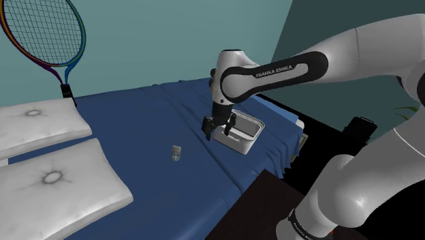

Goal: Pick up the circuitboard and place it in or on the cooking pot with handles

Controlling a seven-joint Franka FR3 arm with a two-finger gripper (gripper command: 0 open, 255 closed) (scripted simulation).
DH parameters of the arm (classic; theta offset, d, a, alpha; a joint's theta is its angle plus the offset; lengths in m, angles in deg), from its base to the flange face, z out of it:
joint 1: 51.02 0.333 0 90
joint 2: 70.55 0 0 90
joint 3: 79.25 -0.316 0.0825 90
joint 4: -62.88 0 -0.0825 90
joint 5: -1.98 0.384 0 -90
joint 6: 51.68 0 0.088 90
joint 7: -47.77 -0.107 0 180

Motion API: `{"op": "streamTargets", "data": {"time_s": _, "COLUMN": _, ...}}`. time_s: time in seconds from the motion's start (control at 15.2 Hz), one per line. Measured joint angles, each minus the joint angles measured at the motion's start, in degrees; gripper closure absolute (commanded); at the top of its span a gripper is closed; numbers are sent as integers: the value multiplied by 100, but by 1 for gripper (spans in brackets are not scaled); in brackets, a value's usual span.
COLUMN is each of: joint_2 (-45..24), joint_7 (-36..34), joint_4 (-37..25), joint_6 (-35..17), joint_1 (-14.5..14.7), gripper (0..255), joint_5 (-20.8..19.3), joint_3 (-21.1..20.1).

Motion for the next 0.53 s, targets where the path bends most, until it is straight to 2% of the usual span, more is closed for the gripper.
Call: {"op": "streamTargets", "data": {"time_s": 0.53, "joint_2": -1799, "joint_7": -761, "joint_4": -906, "joint_6": -1027, "joint_1": 36, "gripper": 0, "joint_5": -204, "joint_3": -177}}
